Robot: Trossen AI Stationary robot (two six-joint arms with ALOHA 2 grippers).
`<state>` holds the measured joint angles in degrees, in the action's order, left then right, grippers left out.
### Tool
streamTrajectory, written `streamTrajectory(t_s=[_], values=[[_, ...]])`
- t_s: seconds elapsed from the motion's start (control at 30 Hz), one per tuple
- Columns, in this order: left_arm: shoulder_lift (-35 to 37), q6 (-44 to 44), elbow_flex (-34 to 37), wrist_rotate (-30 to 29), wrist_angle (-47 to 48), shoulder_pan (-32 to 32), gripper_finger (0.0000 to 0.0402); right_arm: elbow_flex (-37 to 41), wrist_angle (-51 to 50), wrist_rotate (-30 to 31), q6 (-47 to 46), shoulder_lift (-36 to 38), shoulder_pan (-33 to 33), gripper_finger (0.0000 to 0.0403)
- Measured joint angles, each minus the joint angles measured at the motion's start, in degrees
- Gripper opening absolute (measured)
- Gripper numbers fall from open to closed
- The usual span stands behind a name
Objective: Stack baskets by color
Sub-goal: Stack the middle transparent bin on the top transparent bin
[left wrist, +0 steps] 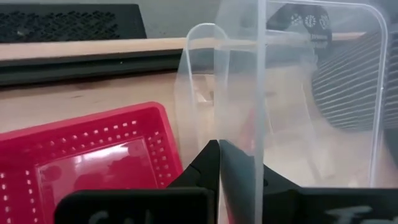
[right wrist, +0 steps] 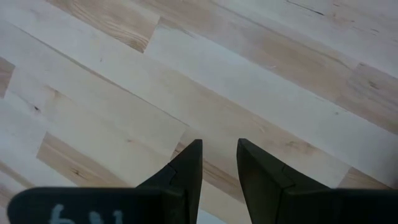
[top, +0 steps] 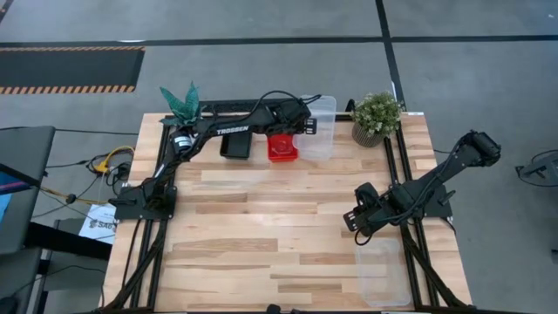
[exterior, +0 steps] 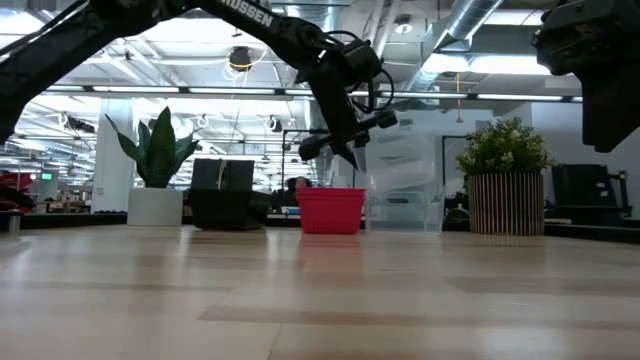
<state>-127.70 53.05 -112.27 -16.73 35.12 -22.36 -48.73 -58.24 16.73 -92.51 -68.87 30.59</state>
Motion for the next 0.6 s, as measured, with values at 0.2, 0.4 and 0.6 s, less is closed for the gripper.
streamTrajectory(t_s=[0.2, 0.4, 0.6], values=[[0.0, 0.78, 0.0, 0.15, -0.07, -0.48, 0.0, 0.0, 0.02, 0.0, -0.02, 0.01, 0.0, 0.0122], [-1.64, 0.26, -0.76, 3.7, 0.08, -0.86, 0.0, 0.0, 0.07, 0.0, -0.02, -0.01, 0.0, 0.0122], [-3.67, 2.98, -0.86, 6.51, 1.17, -0.89, 0.0, 0.0, 0.31, 0.02, -0.03, 0.03, 0.0, 0.0122]])
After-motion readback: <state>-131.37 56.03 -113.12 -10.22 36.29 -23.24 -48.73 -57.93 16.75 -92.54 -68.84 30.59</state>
